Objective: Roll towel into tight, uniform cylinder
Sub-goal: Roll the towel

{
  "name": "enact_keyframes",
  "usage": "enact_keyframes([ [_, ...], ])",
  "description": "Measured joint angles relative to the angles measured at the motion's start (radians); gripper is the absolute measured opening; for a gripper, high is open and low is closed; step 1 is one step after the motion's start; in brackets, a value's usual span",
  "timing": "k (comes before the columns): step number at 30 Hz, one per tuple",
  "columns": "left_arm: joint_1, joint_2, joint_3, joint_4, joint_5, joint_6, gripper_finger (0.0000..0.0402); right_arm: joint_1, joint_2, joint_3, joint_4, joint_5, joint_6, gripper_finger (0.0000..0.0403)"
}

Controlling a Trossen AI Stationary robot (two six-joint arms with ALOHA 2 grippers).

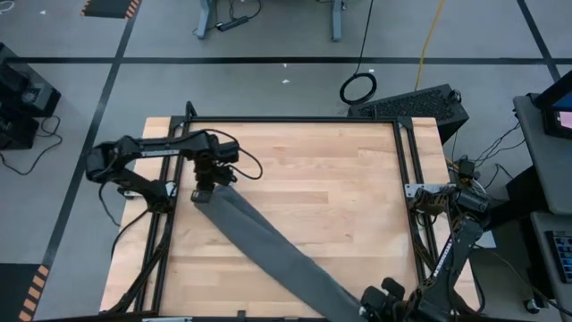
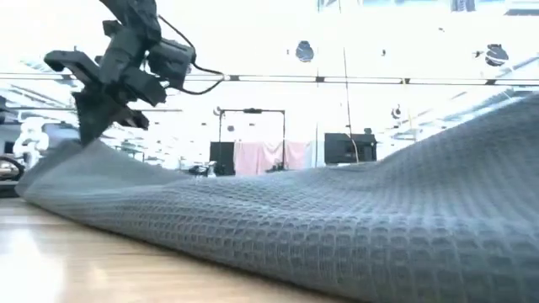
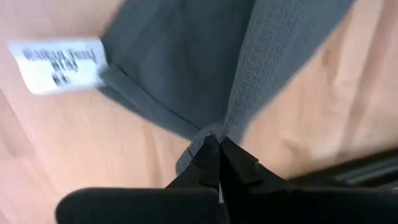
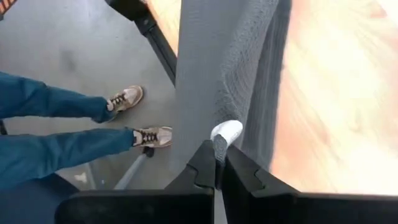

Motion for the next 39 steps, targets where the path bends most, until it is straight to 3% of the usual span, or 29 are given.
enact_keyframes([
  [8, 0.002, 0.107, 0.000, 0.113, -0.013, 0.054, 0.0000, 0.014, 0.064, 0.000, 0.183, -0.105, 0.059, 0.0000],
  [23, 0.001, 0.151, 0.000, 0.224, -0.064, 0.047, 0.0000, 0.014, 0.068, 0.000, 0.042, -0.204, 0.082, 0.0000],
  [28, 0.001, 0.151, 0.000, 0.223, -0.064, 0.046, 0.0019, 0.014, 0.069, 0.000, 0.035, -0.223, 0.061, 0.0003],
  [32, 0.001, 0.151, 0.000, 0.245, -0.074, 0.029, 0.0041, 0.014, 0.069, 0.000, 0.014, -0.229, 0.070, 0.0027],
  [39, 0.002, 0.151, 0.005, 0.290, -0.122, -0.010, 0.0084, 0.014, 0.068, 0.000, -0.015, -0.231, 0.110, 0.0104],
])
